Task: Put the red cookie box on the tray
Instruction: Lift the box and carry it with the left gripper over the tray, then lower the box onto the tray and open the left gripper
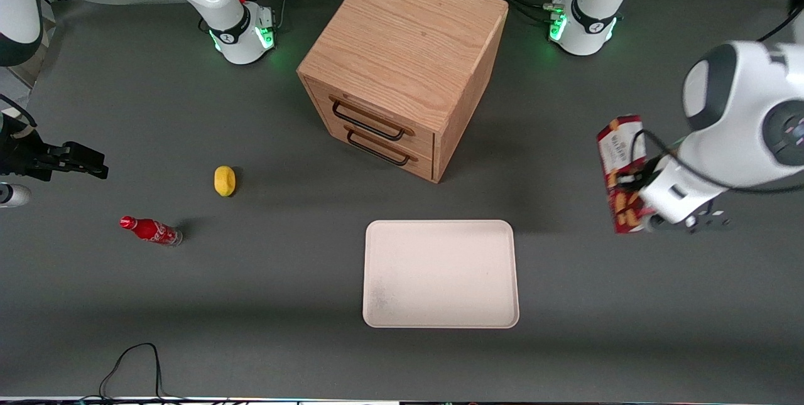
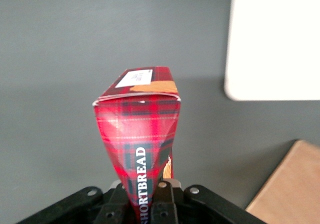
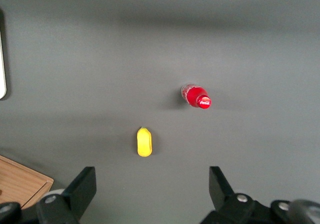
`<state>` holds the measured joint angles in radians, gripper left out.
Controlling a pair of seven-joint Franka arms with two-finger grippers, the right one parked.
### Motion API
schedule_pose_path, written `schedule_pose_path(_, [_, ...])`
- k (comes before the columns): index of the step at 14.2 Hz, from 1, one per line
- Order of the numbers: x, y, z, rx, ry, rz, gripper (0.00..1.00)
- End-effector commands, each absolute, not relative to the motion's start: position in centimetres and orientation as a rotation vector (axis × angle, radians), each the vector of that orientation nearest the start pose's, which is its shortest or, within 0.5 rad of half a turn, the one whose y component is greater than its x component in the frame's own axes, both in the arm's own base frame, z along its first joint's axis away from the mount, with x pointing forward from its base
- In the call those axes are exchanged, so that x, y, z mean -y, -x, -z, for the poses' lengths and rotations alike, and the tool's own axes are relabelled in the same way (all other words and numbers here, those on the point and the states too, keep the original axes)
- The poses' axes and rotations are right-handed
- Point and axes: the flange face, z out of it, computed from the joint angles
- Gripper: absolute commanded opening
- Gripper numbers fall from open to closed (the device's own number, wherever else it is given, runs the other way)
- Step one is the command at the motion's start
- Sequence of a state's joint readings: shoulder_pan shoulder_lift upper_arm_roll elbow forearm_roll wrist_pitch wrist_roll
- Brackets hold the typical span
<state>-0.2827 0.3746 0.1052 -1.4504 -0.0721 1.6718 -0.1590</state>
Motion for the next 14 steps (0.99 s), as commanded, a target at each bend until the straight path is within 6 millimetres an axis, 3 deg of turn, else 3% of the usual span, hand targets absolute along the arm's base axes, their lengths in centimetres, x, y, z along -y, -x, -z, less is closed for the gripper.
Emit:
schedule_pose_path(1, [18.1, -68.9, -43.7, -0.054, 3.154, -0.247, 0.00])
schedule_pose_path(4, [22.1, -71.4, -38.2, -0.034, 3.179, -0.200, 0.00])
schedule_pose_path(6, [25.2, -71.9, -34.3, 0.046, 3.204, -0.135, 0.00])
schedule_pose_path(8, [27.9, -71.9, -32.2, 0.123, 3.219, -0.078, 0.00])
schedule_pose_path(12, [28.6, -72.6, -30.6, 0.121, 3.235, 0.016, 0.00])
schedule_pose_path(14, [29.1, -72.9, -28.7, 0.122, 3.244, 0.076, 0.00])
